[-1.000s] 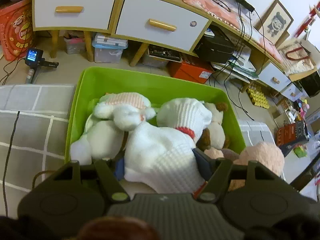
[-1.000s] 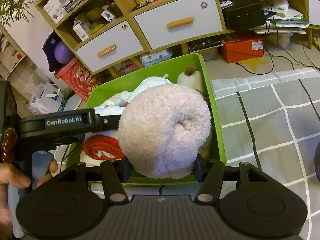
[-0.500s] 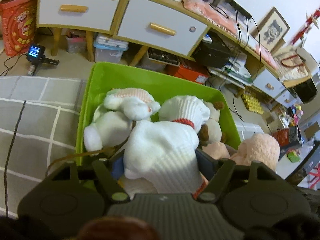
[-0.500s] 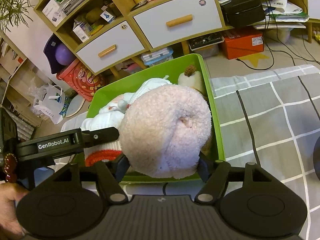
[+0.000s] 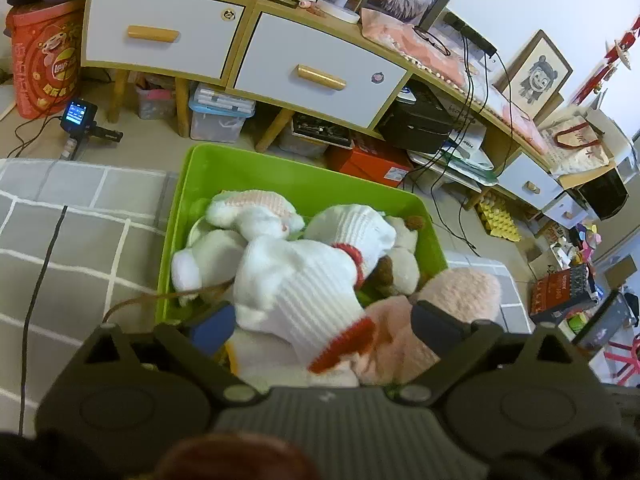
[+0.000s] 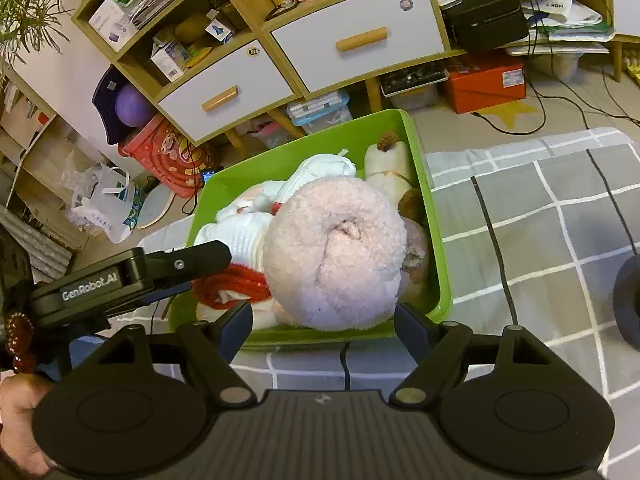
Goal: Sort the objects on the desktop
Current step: 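Carry both plushes into the green bin and open both tools, then move both tools back to the last plushes on the bed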
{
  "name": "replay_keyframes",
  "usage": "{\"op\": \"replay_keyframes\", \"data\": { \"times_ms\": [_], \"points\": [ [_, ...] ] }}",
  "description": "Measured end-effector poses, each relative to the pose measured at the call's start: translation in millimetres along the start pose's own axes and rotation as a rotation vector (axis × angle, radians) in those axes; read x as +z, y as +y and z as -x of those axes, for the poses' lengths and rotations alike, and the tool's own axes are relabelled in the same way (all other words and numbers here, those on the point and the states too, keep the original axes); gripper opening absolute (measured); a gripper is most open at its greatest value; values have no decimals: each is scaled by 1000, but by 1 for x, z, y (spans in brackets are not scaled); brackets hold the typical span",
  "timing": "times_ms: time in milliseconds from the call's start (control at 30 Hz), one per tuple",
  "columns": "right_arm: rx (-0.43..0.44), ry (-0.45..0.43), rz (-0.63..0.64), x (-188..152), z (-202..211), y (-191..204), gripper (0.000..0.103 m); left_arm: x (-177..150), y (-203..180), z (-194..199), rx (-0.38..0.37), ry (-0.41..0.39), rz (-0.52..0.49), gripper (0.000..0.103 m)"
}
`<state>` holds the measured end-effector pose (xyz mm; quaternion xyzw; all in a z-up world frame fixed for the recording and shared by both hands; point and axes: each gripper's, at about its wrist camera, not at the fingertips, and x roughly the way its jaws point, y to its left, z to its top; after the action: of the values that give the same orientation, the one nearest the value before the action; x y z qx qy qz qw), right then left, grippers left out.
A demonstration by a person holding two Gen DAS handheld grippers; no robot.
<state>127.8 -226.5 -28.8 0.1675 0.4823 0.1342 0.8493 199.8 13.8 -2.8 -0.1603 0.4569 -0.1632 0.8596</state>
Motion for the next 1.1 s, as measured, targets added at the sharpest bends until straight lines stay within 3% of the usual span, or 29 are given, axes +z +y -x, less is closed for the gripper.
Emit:
{"op": "replay_keyframes", "data": {
  "times_ms": [533,1100],
  "points": [
    [11,33,0,-26,37,16,86,-33,-11,54,62,11,-9,102],
    [-19,65,38,-66,62,17,92,-91,-9,82,128,92,-7,102]
  ]
}}
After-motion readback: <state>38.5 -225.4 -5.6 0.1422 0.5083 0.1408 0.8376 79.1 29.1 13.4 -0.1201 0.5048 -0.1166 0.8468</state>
